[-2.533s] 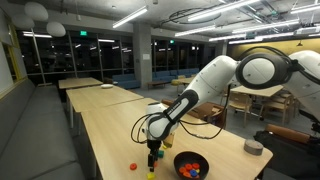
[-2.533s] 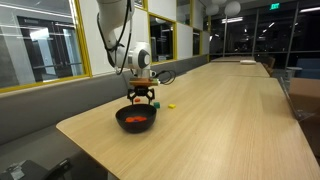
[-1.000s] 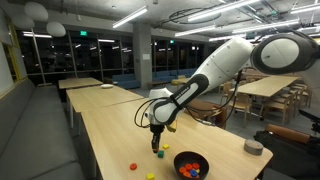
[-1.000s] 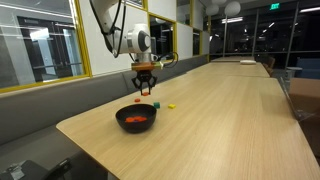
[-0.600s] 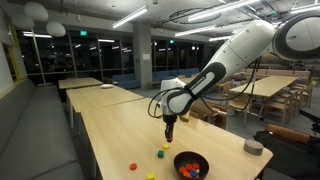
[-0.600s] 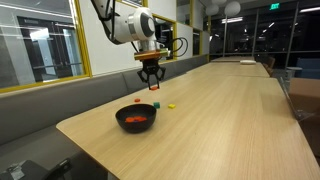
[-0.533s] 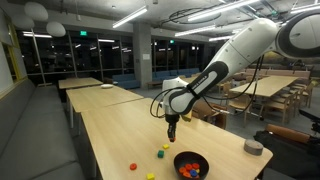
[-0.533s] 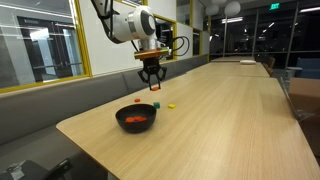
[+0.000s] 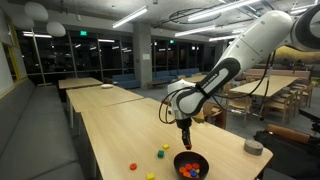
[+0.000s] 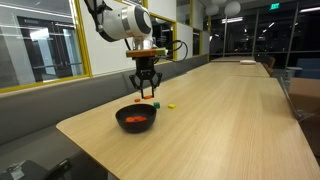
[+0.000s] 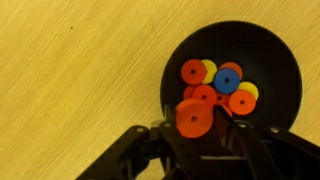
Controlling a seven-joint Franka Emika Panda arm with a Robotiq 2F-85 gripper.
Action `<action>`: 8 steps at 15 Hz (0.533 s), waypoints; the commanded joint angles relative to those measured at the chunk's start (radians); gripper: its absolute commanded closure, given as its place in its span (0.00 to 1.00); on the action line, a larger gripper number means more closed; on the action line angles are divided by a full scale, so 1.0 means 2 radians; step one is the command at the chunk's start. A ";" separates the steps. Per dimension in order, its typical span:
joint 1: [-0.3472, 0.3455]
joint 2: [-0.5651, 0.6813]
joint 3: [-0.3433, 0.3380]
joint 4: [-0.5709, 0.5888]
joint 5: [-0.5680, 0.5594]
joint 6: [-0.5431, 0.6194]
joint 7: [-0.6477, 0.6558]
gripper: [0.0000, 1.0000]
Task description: Put the orange rings in the black bowl
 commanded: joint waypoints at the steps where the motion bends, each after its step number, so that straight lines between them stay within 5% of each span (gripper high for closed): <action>1: -0.005 -0.017 0.015 -0.018 0.021 -0.027 -0.028 0.78; 7: -0.006 0.002 0.034 -0.018 0.075 -0.053 -0.073 0.77; 8: -0.006 0.005 0.036 -0.017 0.081 -0.052 -0.076 0.33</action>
